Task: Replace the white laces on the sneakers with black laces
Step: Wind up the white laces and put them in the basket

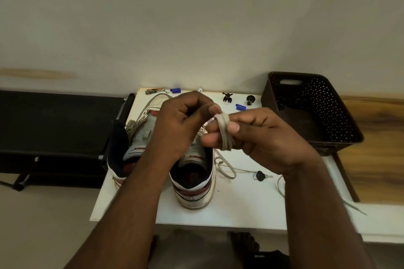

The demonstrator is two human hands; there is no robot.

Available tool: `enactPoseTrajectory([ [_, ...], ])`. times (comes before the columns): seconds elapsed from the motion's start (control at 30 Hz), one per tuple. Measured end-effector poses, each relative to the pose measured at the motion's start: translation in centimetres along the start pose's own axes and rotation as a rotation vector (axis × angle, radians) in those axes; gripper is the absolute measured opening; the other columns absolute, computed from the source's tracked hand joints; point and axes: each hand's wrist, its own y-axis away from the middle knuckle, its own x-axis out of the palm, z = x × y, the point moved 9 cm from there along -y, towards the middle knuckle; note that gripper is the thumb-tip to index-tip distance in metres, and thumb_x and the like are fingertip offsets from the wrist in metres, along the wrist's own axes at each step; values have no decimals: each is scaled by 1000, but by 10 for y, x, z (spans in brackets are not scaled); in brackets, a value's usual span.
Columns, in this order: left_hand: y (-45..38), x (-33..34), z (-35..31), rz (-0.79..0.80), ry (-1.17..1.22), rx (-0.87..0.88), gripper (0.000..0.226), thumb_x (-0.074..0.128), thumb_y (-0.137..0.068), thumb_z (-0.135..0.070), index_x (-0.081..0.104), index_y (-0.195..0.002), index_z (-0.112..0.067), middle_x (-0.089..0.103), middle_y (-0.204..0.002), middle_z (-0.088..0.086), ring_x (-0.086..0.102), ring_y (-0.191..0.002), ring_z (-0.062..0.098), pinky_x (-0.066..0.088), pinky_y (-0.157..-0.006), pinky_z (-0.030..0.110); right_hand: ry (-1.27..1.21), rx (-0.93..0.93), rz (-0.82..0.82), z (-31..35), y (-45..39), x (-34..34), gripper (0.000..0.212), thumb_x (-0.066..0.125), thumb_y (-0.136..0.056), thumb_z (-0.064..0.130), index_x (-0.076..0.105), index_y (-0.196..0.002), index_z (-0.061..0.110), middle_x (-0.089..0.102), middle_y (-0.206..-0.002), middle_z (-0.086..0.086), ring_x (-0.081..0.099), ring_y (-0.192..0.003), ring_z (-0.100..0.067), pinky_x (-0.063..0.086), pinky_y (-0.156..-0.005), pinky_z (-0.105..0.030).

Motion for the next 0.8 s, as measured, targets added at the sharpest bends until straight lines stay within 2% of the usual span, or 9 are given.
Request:
enactPoseTrajectory([
  [0.1,1,13,5,103,-44,-39,18,58,-90,-28,69,-75,-27,62,-65,-2,53,-61,10,45,-60,26,-403,-311,23,25,-2,2,30,63,-85,20,70,-110,5,72,-104,-13,68,-103,-26,52,-90,-35],
  [0.2,7,31,16,260,-187,-116,22,58,-87,-42,71,-80,-26,61,-67,2,53,-63,15,42,-61,29,-505,-493,-248,34,-1,-27,27,52,-90,14,71,-109,9,71,-111,-11,63,-113,-25,50,-96,-34],
  [0.3,7,25,18,241,-192,-152,12,73,-82,-29,74,-83,-18,68,-74,6,63,-73,24,51,-68,37,332,-380,-577,35,10,-50,26,52,-96,8,69,-112,20,72,-108,-4,64,-108,-11,49,-92,-25],
  [0.37,4,9,13,149,-173,-144,8,80,-76,-20,76,-80,-14,70,-74,3,64,-73,22,52,-68,35,713,-161,-540,20,7,-52,24,57,-95,14,70,-111,27,72,-105,-4,67,-100,-13,54,-80,-30],
  [0.43,2,-6,3,57,-188,-74,8,82,-72,-14,75,-76,-12,70,-71,-1,64,-69,15,52,-64,27,736,38,-415,2,2,-48,18,60,-93,24,74,-101,31,73,-99,-11,68,-94,-17,54,-81,-38],
  [0.53,4,-12,-16,-20,-217,56,10,80,-73,-6,73,-74,-14,69,-71,-4,64,-68,5,49,-63,14,492,197,-180,-14,-1,-26,19,56,-95,21,74,-99,18,75,-96,-7,70,-95,-16,52,-87,-33],
  [0.6,4,-12,-18,-47,-128,61,7,78,-74,-7,71,-73,-10,68,-69,-3,63,-65,5,49,-63,16,236,184,-46,-11,0,-10,23,55,-94,16,71,-106,5,73,-100,-15,69,-99,-27,53,-93,-39],
  [0.7,2,-4,-15,-4,48,3,13,72,-79,-27,67,-70,-18,64,-63,-8,57,-59,4,45,-59,18,-101,-10,145,9,4,11,31,61,-89,22,70,-108,-1,72,-99,-18,70,-95,-30,55,-86,-37],
  [0.8,3,13,-1,155,-55,-86,25,63,-85,-36,67,-69,-18,58,-59,5,49,-57,6,41,-57,22,-412,-350,114,37,4,6,27,60,-89,21,69,-109,5,73,-101,-11,69,-98,-24,53,-91,-37],
])
